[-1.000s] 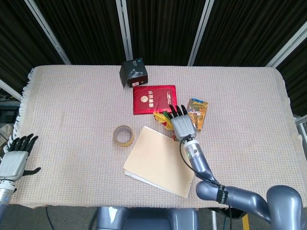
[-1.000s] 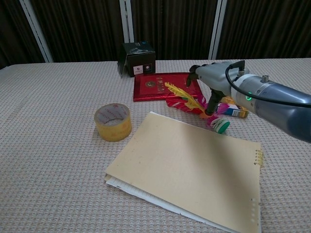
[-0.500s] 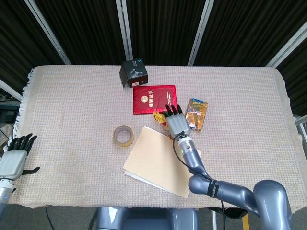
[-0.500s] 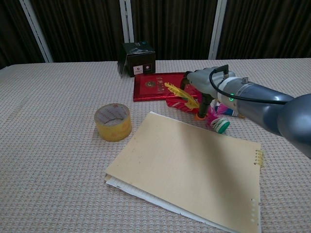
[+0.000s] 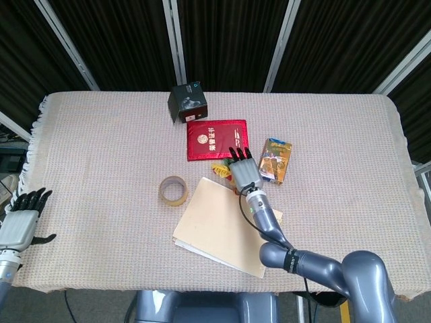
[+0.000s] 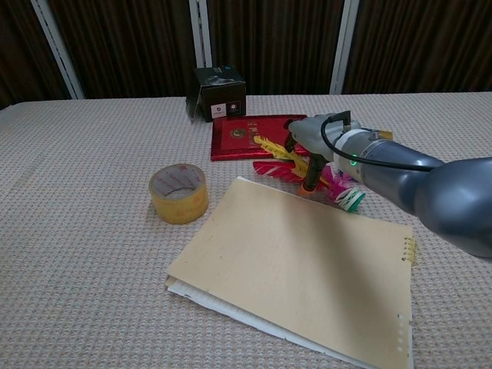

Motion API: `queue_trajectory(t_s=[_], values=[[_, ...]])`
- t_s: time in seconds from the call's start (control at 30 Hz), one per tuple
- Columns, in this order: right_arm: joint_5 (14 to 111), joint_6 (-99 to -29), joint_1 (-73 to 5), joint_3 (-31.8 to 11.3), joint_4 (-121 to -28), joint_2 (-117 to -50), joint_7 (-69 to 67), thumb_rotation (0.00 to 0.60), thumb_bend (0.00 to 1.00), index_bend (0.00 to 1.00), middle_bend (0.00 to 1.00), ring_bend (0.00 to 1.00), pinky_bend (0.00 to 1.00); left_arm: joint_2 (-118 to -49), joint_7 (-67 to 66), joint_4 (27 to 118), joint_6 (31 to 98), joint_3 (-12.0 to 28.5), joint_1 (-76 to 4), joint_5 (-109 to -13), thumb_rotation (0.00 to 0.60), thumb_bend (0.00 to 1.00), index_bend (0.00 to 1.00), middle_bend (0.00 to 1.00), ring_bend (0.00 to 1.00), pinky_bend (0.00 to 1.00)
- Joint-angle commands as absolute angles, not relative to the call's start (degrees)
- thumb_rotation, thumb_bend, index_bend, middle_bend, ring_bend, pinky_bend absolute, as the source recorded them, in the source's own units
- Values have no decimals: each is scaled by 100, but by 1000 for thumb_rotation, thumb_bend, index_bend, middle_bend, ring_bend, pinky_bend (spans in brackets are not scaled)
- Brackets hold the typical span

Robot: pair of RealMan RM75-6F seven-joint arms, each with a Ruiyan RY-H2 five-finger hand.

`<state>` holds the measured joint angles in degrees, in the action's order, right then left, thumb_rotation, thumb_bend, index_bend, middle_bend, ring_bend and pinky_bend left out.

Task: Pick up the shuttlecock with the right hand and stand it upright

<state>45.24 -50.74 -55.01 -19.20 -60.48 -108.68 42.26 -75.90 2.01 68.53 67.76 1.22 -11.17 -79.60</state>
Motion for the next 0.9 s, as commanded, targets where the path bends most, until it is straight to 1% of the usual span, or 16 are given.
queue_trajectory(t_s=[0.03, 0.13, 0.23, 0.37, 0.47, 0.7, 0.77, 0.9], values=[[4667, -5194, -5473, -1883, -5941, -10933, 4058, 600, 141, 626, 1, 0, 0, -7594, 222, 6838, 6748, 105, -1121, -7962, 600, 38, 0, 0, 0, 0], [4773, -5288, -5443, -1869, -5888, -10937, 3939, 600, 144, 684, 21, 0, 0, -7588, 246, 6842, 6754, 83, -1122, -7993, 600, 37, 0, 0, 0, 0], [4841, -5376, -5403, -1859, -5915, -10895, 3874, 600, 145, 715, 52, 0, 0, -7570, 255, 6876, 6819, 75, -1111, -8034, 600, 37, 0, 0, 0, 0], [4943, -5575, -5308, -1816, -6132, -10748, 3886, 600, 144, 720, 63, 0, 0, -7564, 250, 6910, 6829, 49, -1110, -8064, 600, 37, 0, 0, 0, 0], [5008, -5827, -5140, -1794, -6527, -10496, 3889, 600, 140, 716, 71, 0, 0, -7552, 260, 6942, 6829, 17, -1113, -8105, 600, 38, 0, 0, 0, 0], [5254, -6740, -4400, -1569, -8149, -9413, 3946, 600, 137, 683, 69, 0, 0, -7518, 291, 7019, 6852, -68, -1118, -8226, 600, 37, 0, 0, 0, 0], [5386, -7190, -4058, -1503, -8707, -8996, 3869, 600, 137, 674, 66, 0, 0, -7507, 287, 7087, 6896, -126, -1121, -8337, 600, 37, 0, 0, 0, 0], [5559, -7417, -3817, -1375, -9201, -8640, 3811, 600, 137, 649, 59, 0, 0, -7487, 270, 7145, 6962, -155, -1108, -8401, 600, 38, 0, 0, 0, 0]])
